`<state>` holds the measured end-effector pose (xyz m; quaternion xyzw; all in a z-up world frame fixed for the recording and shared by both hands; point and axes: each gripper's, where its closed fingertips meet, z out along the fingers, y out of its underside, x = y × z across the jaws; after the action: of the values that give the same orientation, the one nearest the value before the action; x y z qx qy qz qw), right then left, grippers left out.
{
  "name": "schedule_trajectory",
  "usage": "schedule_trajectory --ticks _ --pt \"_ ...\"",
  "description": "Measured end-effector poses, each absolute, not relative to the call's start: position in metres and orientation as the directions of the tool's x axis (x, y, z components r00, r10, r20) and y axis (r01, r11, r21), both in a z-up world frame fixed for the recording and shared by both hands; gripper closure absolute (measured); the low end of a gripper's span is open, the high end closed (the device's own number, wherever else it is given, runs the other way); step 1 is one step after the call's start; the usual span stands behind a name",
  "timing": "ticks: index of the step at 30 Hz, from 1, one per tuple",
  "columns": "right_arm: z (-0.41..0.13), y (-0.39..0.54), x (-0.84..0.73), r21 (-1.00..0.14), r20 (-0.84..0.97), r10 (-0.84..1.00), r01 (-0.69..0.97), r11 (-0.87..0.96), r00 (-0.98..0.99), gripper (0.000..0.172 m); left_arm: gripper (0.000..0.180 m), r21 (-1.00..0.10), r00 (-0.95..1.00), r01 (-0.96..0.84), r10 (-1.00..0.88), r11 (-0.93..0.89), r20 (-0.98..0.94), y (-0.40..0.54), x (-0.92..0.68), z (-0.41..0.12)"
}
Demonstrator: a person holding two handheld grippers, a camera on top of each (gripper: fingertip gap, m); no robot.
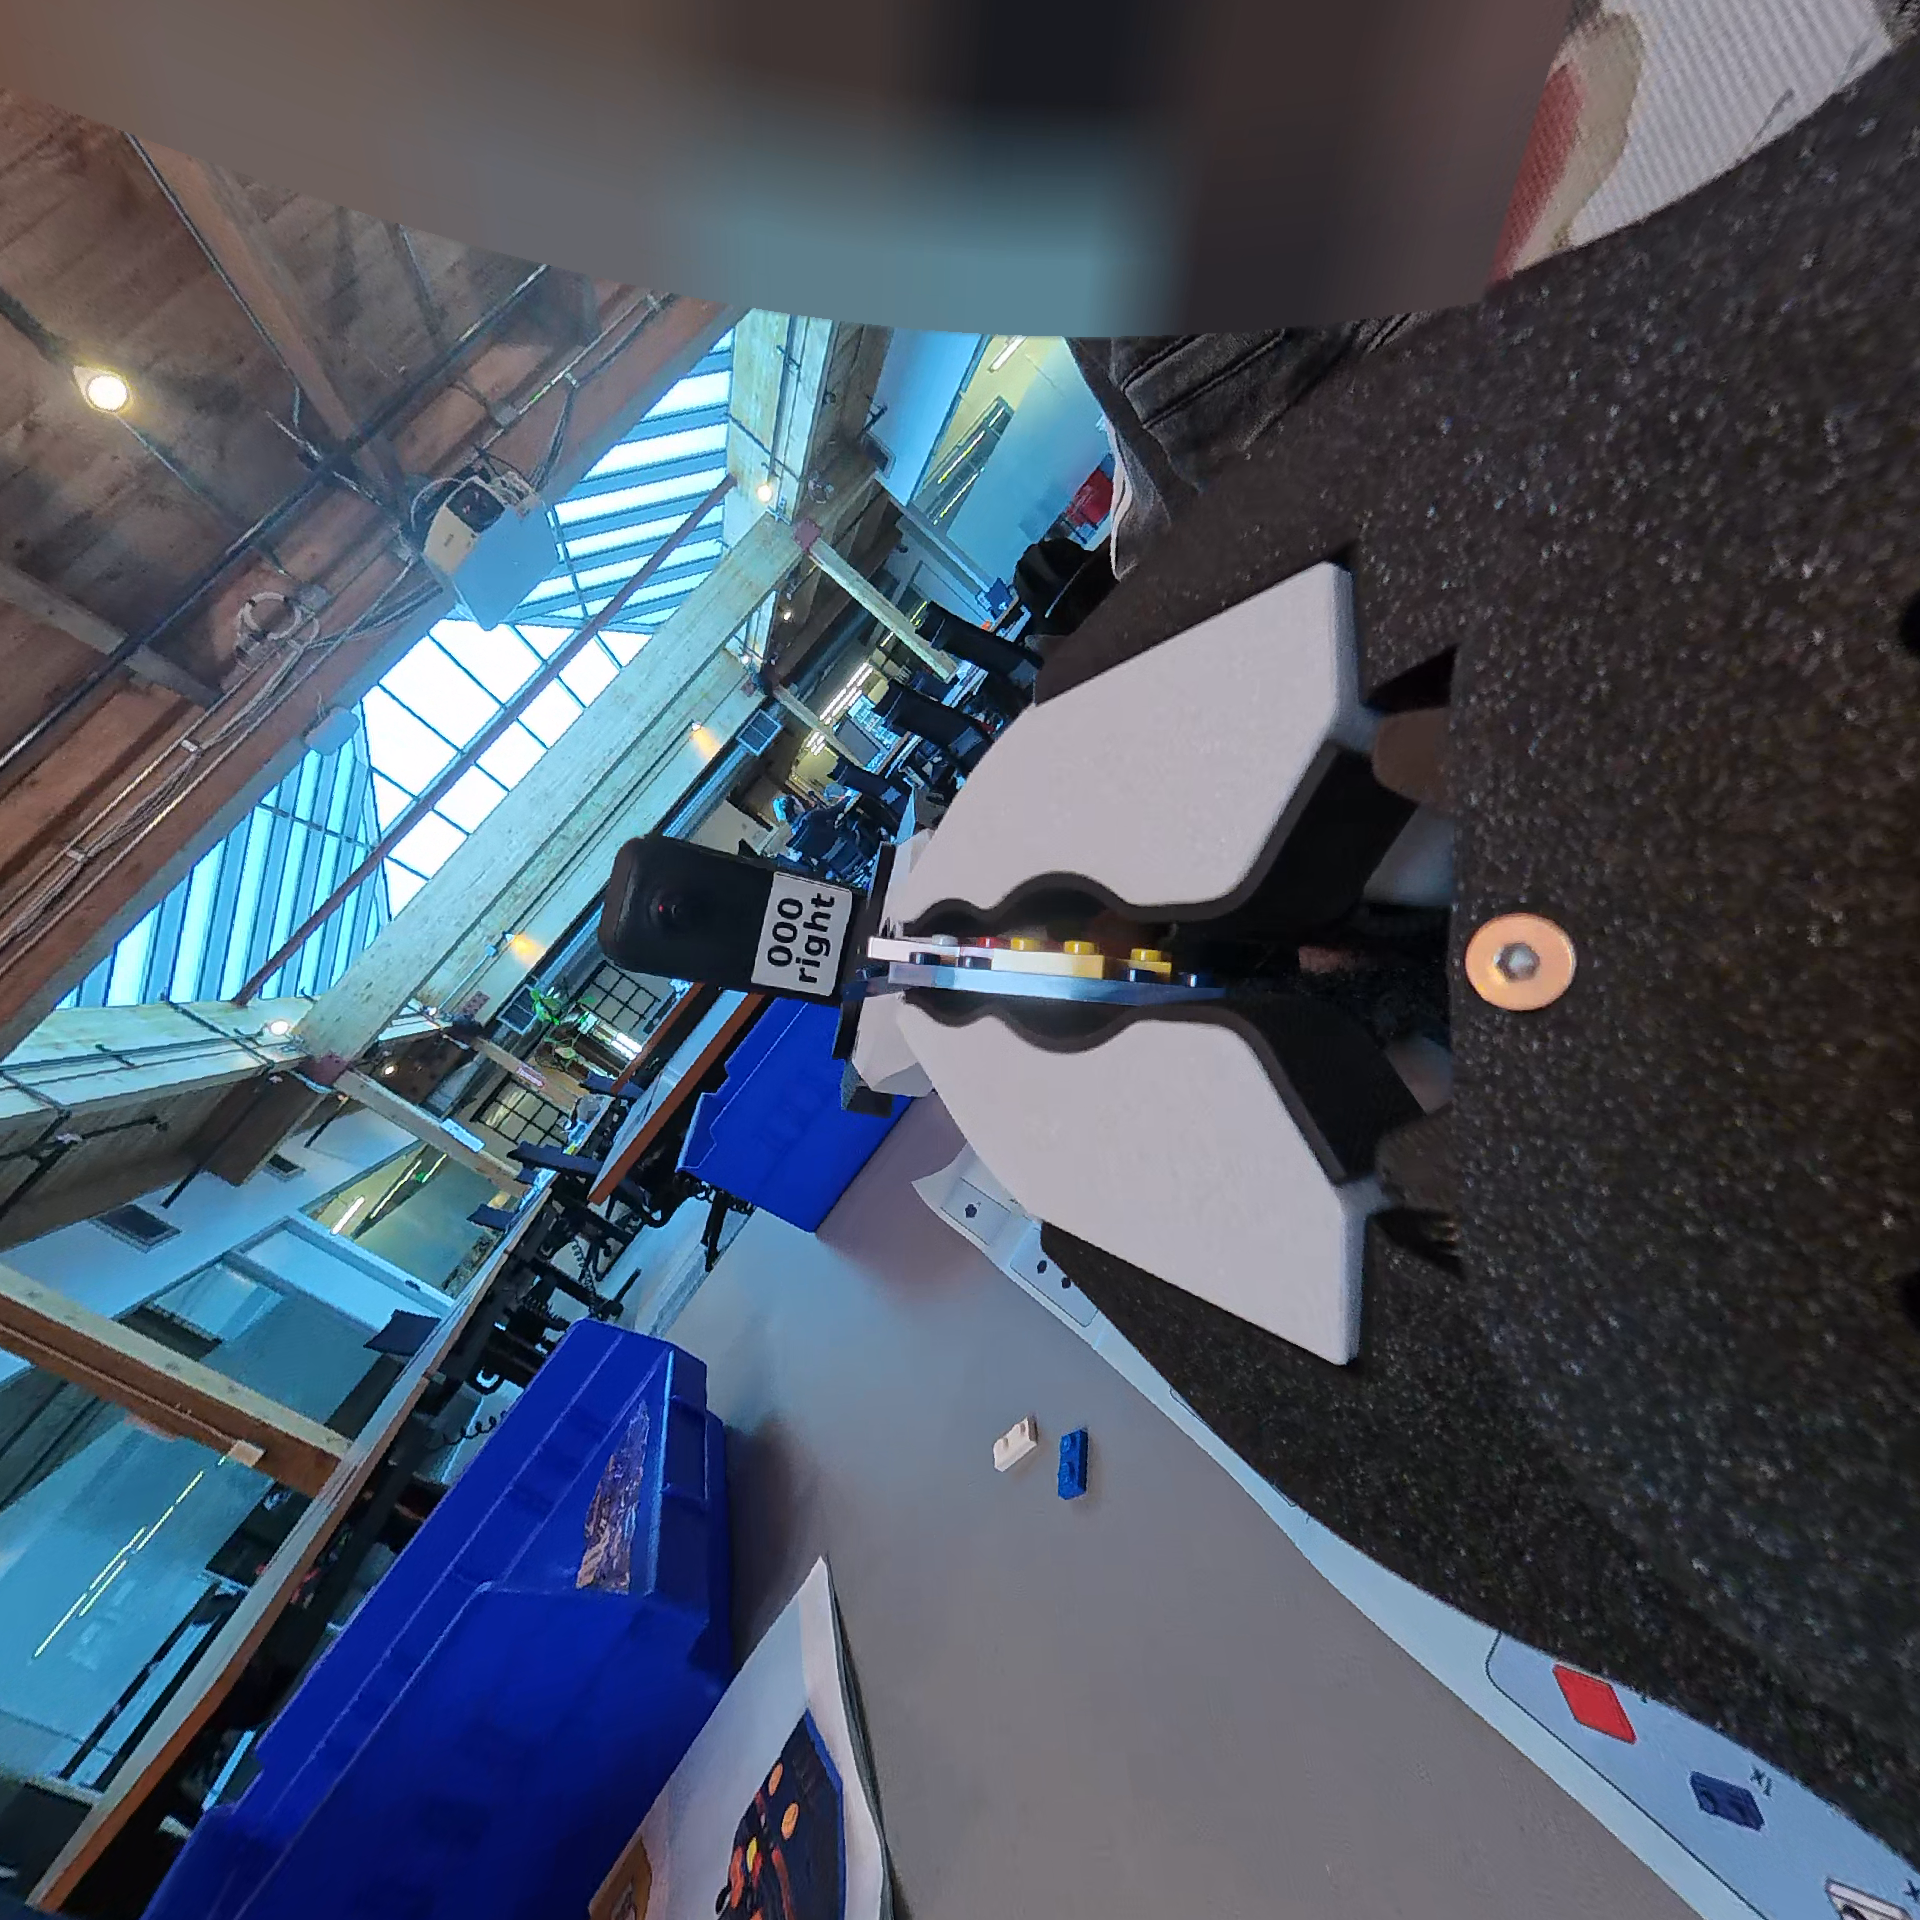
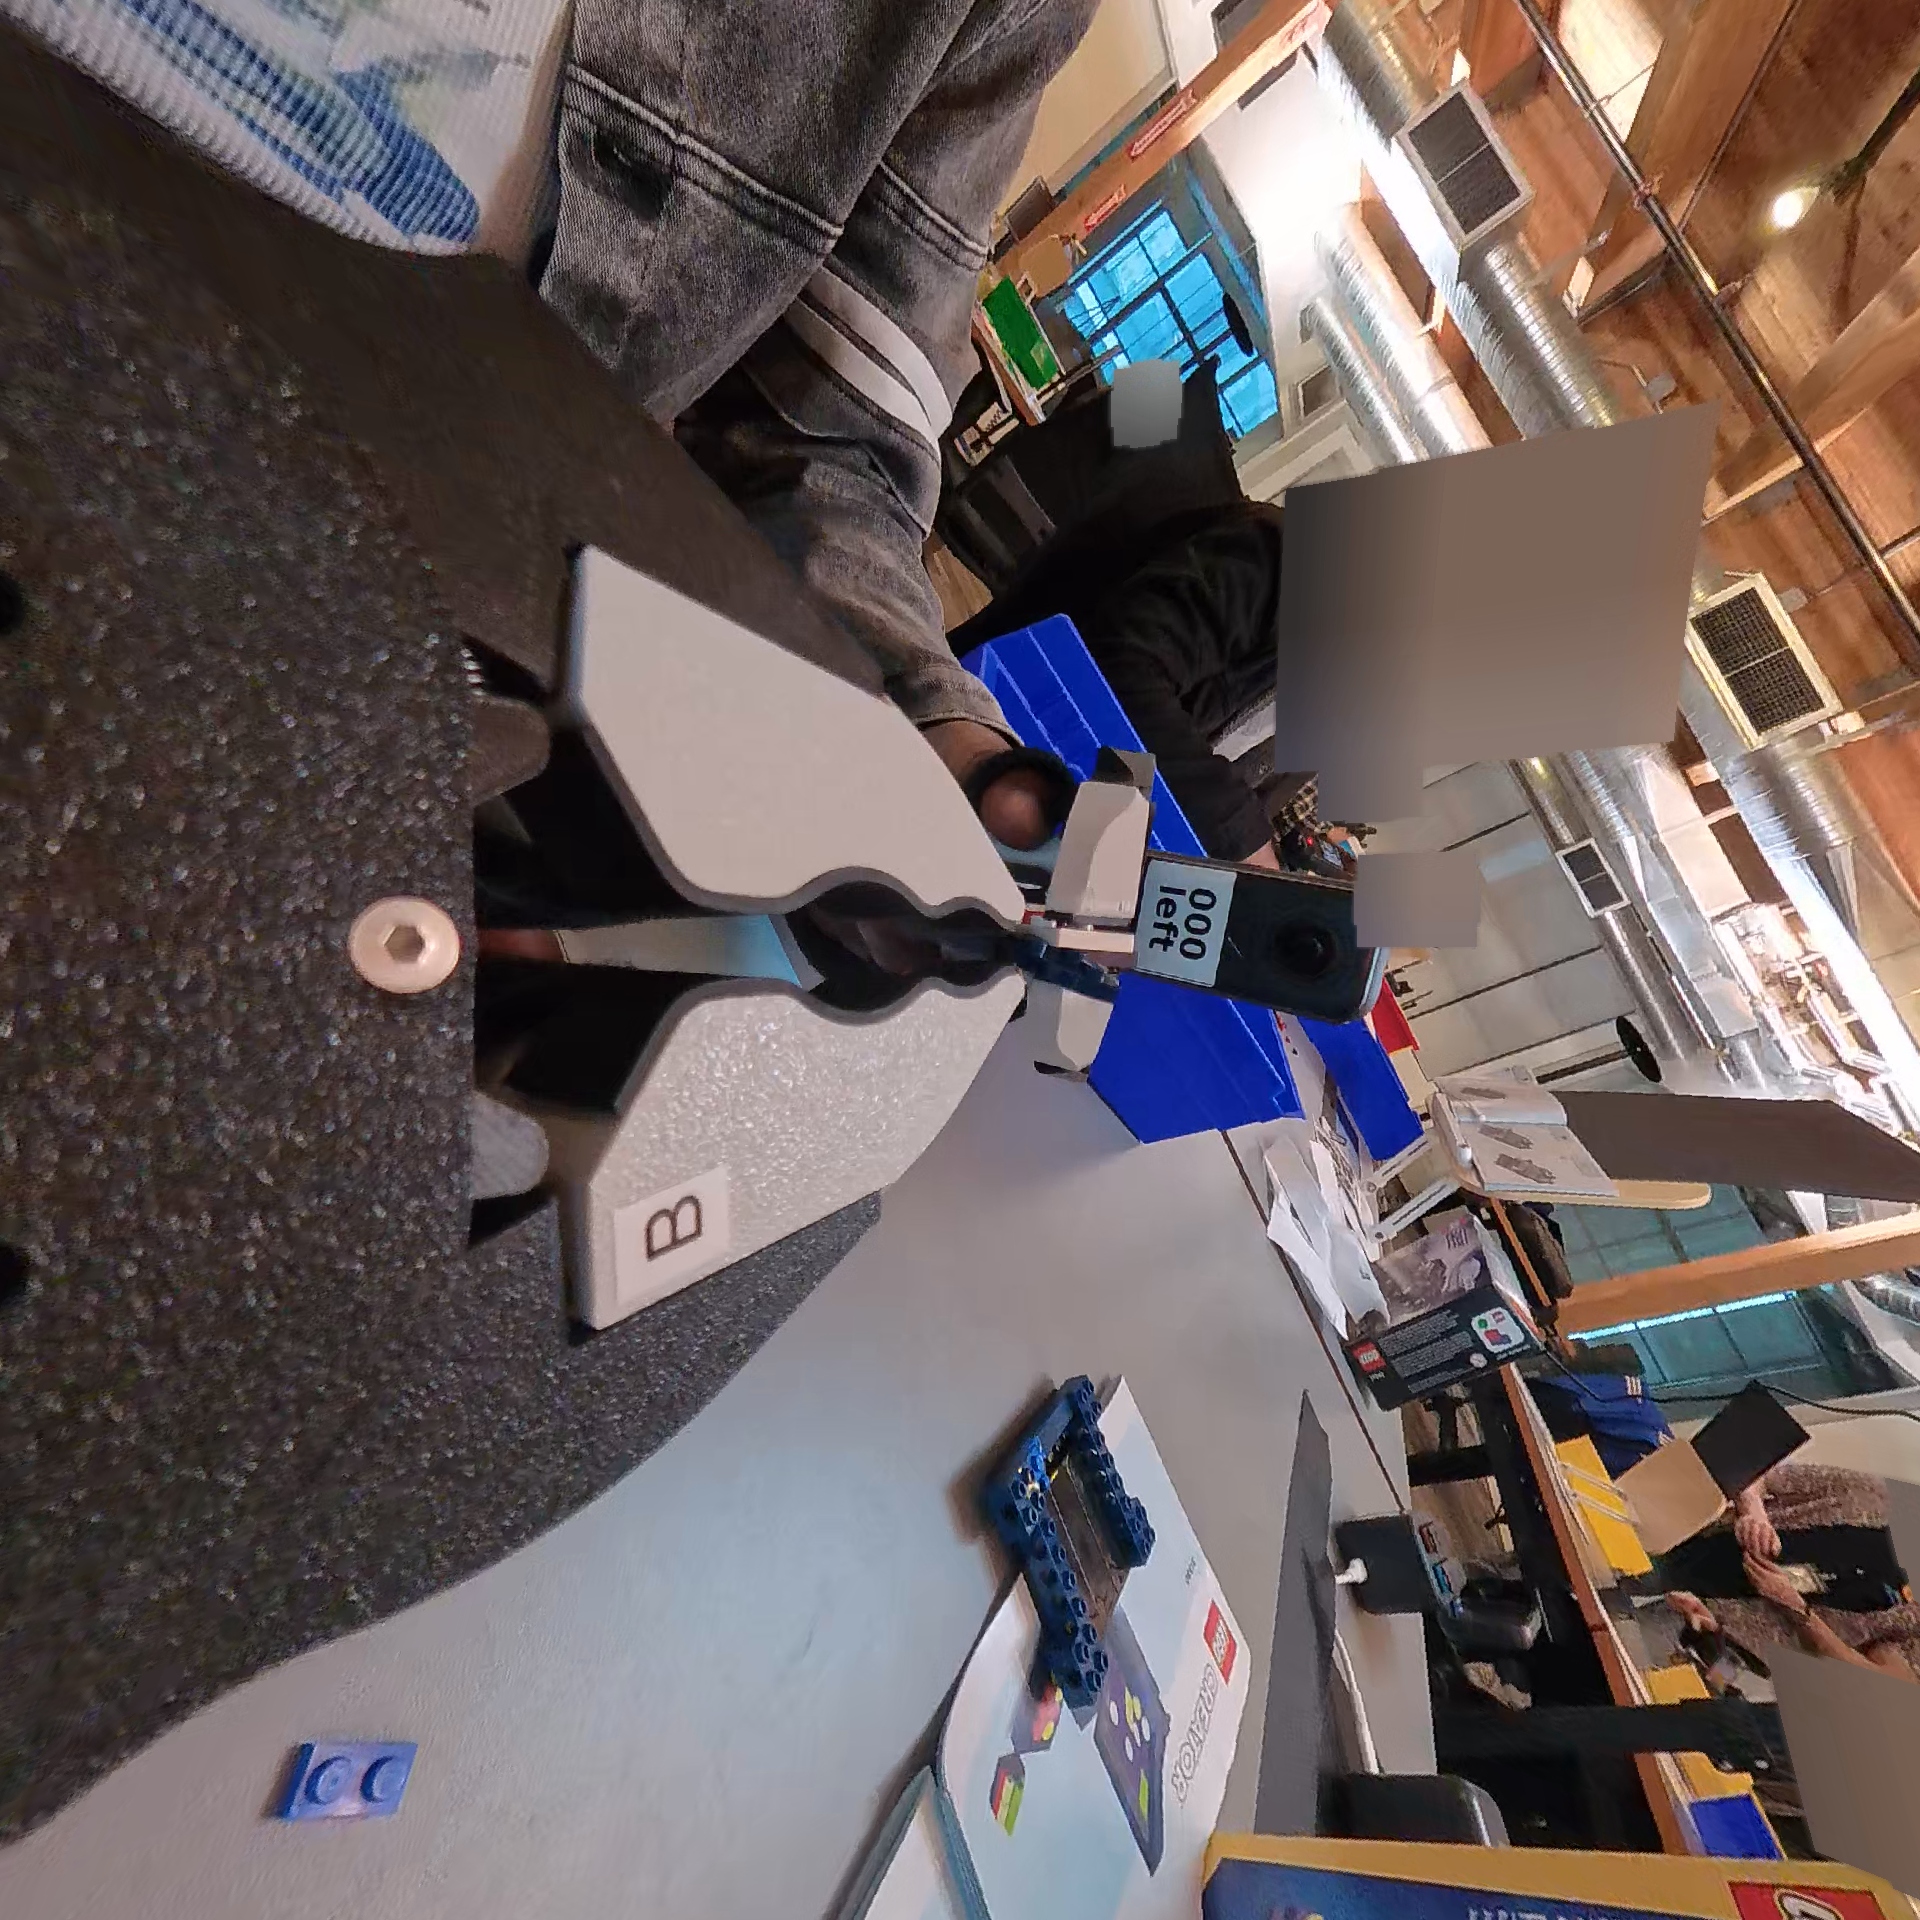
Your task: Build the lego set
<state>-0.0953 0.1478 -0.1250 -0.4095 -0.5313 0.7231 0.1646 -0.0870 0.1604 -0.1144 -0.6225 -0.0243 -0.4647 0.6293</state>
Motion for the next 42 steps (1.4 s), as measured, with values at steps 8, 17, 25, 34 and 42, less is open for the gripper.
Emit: schedule_trajectory --ticks 8,17,25,34,42 --pt "-0.121 0.148 -0.093 -0.892 -0.431 0.644 0.191 -0.409 -0.632 0.169 0.169 -0.720 0.497 0.651 -0.582 -0.241 0.644 0.159 -0.085 -0.112" --pt "-0.117 0.150 -0.091 -0.881 -0.441 0.629 0.175 -0.440 -0.640 0.169 0.165 -0.706 0.479 0.663 -0.585 -0.248 0.654 0.158 -0.087 -0.111" --pt "-0.114 0.151 -0.090 -0.889 -0.425 0.636 0.162 -0.429 -0.644 0.169 0.171 -0.716 0.465 0.651 -0.614 -0.251 0.638 0.154 -0.085 -0.108" --pt "-0.118 0.147 -0.085 -0.977 -0.212 0.755 0.132 -0.165 -0.620 0.168 0.172 -0.718 0.445 0.633 -0.624 -0.289 0.643 0.151 -0.081 -0.110" --pt "-0.112 0.143 -0.080 -0.965 -0.251 0.691 0.120 -0.233 -0.678 0.169 0.171 -0.649 0.327 0.700 -0.675 -0.297 0.662 0.147 -0.076 -0.102"
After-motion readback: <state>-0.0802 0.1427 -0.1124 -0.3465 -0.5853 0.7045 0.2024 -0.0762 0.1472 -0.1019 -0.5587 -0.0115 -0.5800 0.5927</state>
